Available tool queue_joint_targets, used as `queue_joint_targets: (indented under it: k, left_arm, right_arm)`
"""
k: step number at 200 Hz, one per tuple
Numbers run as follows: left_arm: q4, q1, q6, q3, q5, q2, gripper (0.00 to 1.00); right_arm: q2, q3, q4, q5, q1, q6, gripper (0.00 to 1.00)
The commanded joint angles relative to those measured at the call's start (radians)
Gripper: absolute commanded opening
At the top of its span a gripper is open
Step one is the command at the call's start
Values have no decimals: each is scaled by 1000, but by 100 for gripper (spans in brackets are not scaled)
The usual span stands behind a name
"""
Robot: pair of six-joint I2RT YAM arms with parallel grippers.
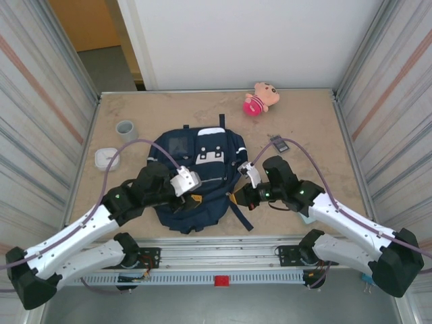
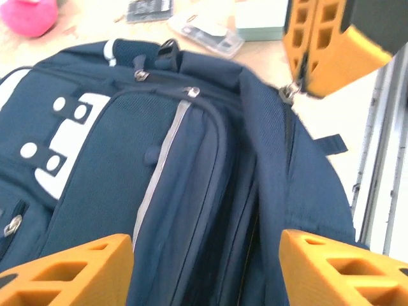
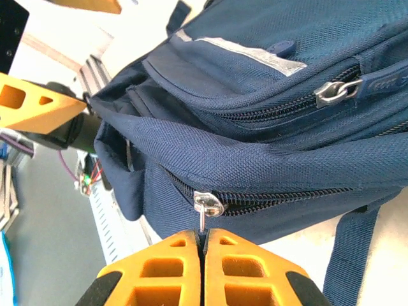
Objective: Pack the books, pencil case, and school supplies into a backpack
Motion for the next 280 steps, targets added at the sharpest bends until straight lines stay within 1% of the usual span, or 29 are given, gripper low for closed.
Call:
queue_joint_targets:
  k: [1, 28, 38, 44, 49, 58, 63, 72, 77, 88, 102, 114, 124, 140, 153, 170, 192, 207, 212, 218, 221, 228, 232, 238, 245, 255, 268, 280]
  left_arm:
    - [90, -48, 31, 60, -9, 72, 68]
    - [75, -65, 61, 121, -6, 219, 74]
    - [72, -67, 66, 133, -17, 258, 74]
    - [74, -67, 66, 135, -31, 275, 71]
    - [79, -67, 68, 135, -48, 285, 66]
    - [80, -67, 68, 134, -76, 295, 52]
    - [76, -66, 71, 135, -81, 294, 46]
    - [70, -63, 73, 133, -76, 286, 29]
    - [69, -61, 71, 131, -70, 277, 22]
    - [69, -57, 72, 121, -50, 246, 11]
    - [60, -49, 76, 105, -24, 199, 3]
    - [51, -40, 73, 92, 8, 158, 0]
    - [43, -34, 70, 88, 38, 125, 0]
    - [27, -32, 72, 89, 66, 78, 0]
    - [27, -32, 77, 89, 94, 43, 0]
    - [40, -31, 72, 94, 111, 7, 0]
    - [64, -31, 64, 91, 163, -20, 0]
    - [54, -30, 59, 95, 150, -16, 0]
    - [50, -30, 54, 95, 133, -13, 6]
    - [47, -31, 47, 95, 107, -12, 20]
    - [46, -31, 42, 95, 92, -12, 29]
    - [50, -31, 28, 91, 56, -16, 47]
    - [54, -30, 18, 90, 28, -17, 56]
    - [59, -31, -1, 88, -13, -19, 66]
    - [62, -30, -21, 88, -61, -23, 74]
    - [61, -26, -47, 90, -112, -27, 81]
    - [55, -14, -88, 91, -156, -28, 87]
    - [47, 4, -141, 86, -188, -25, 90]
  right_arm:
    - [-16, 80, 38, -61, 16, 0, 0]
    - [-25, 94, 43, -75, 21, -2, 0]
    - [-27, 97, 43, -80, 20, -6, 0]
    - [-27, 99, 40, -84, 21, -8, 0]
    - [-30, 100, 38, -86, 20, -11, 0]
    - [-33, 99, 32, -75, 18, -13, 0]
    - [-34, 97, 26, -64, 12, -12, 0]
    - [-33, 91, 11, -35, -3, -5, 0]
    - [-32, 88, 0, -23, -19, 1, 0]
    - [-26, 67, -8, -6, -61, 21, 0]
    - [-17, 33, -4, 27, -131, 59, 0]
    - [0, -2, 10, 58, -193, 96, 0]
    - [13, -26, 30, 70, -243, 123, 0]
    - [95, -55, 85, 70, -310, 151, 0]
    - [166, -67, 144, 81, -346, 168, 0]
    - [265, -53, 223, 116, -365, 190, 0]
    - [374, -21, 335, 157, -369, 228, 0]
    - [422, 13, 381, 116, -368, 240, 0]
    - [426, 22, 388, 93, -367, 240, 0]
    - [427, 30, 388, 77, -363, 239, 1]
    - [424, 34, 386, 75, -361, 238, 7]
    - [408, 35, 369, 74, -357, 233, 23]
    - [397, 36, 356, 78, -356, 227, 33]
    - [375, 40, 324, 88, -356, 219, 43]
    - [346, 43, 277, 107, -355, 204, 52]
    - [296, 45, 210, 141, -358, 183, 61]
    - [228, 47, 141, 173, -358, 161, 67]
    - [174, 48, 89, 184, -356, 152, 70]
